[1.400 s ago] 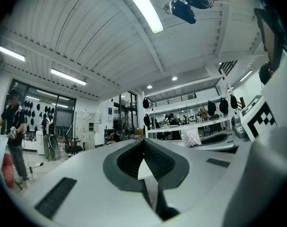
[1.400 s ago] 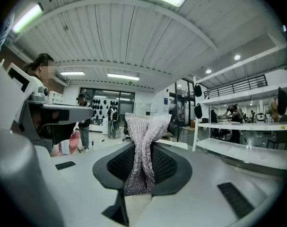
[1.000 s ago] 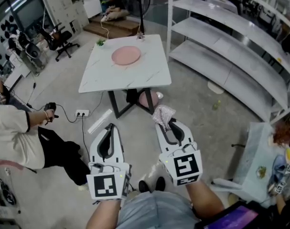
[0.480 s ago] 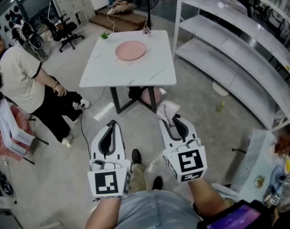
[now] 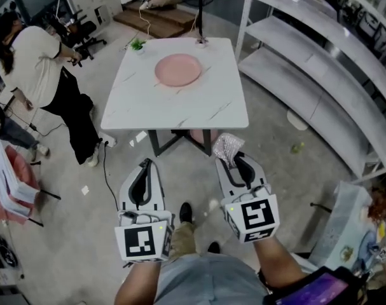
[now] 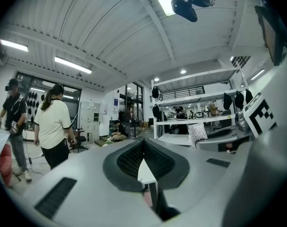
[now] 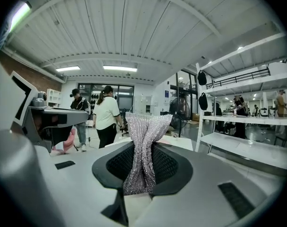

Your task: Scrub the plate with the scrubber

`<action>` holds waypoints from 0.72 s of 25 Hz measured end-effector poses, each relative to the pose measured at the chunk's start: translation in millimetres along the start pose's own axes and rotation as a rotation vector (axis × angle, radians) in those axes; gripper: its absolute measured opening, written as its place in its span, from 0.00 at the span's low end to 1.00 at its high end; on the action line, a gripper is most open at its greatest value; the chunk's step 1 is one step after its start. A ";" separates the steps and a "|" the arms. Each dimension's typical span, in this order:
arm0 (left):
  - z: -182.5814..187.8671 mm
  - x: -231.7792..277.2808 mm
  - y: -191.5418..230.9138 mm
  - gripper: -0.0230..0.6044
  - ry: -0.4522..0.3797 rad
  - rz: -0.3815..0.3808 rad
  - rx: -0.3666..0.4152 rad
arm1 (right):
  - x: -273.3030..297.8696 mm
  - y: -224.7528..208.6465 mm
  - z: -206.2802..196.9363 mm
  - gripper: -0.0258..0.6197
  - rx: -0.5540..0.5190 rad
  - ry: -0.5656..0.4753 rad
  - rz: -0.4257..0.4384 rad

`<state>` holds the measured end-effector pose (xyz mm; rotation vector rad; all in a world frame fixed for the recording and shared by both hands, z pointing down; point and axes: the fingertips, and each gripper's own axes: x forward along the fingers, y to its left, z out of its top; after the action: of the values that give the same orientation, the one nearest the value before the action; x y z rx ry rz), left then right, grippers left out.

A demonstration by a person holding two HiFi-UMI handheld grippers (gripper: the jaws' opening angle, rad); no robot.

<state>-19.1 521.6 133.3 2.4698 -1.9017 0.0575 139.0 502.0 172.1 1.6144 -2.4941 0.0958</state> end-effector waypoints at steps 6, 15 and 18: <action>14.2 80.1 48.7 0.05 -0.003 -0.050 0.001 | 83.7 -10.4 26.5 0.22 -0.005 0.005 -0.031; 30.3 149.4 107.4 0.05 -0.058 -0.098 0.015 | 167.9 -7.3 69.4 0.22 -0.051 -0.045 -0.067; 25.4 166.3 114.2 0.05 -0.039 -0.115 0.004 | 184.1 -12.8 71.7 0.22 -0.057 -0.038 -0.086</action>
<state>-86.6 330.8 114.8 2.5961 -1.7716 0.0108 69.4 320.7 133.4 1.7130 -2.4281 -0.0166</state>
